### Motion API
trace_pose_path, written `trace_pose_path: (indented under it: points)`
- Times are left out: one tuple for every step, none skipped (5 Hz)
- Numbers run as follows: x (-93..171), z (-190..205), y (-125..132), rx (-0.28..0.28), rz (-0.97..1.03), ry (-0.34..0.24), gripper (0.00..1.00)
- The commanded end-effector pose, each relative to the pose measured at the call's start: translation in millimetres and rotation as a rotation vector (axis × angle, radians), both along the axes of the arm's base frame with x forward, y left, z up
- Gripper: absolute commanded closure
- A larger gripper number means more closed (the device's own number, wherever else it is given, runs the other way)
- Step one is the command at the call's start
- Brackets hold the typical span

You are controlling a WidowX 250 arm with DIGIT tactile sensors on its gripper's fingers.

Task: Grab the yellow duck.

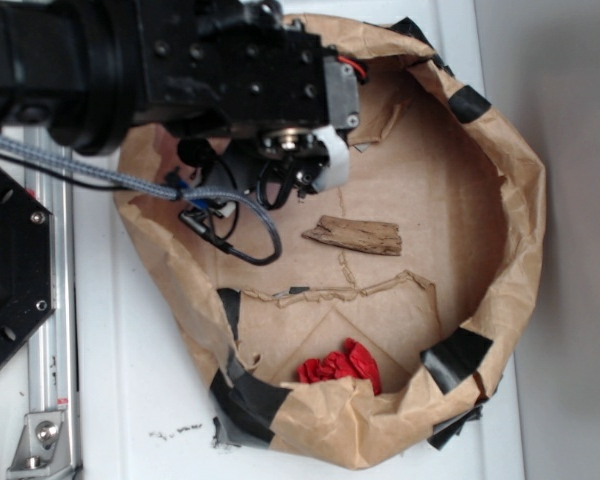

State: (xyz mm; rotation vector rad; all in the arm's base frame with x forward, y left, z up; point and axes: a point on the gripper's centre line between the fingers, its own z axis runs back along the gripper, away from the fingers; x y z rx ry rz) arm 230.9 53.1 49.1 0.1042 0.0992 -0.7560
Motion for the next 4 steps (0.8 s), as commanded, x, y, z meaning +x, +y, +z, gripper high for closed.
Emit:
trace_pose_path:
  points:
    - [-5.9,-2.3,12.5,0.012,0.033,-0.003,0.00]
    - [-10.4,-5.0,25.8,0.026,0.076,0.007,0.00]
    - [-5.3,-3.3,38.2,0.052,0.112,-0.067,0.00]
    - [-0.5,-7.9,41.2,0.074,0.111,-0.084,0.00]
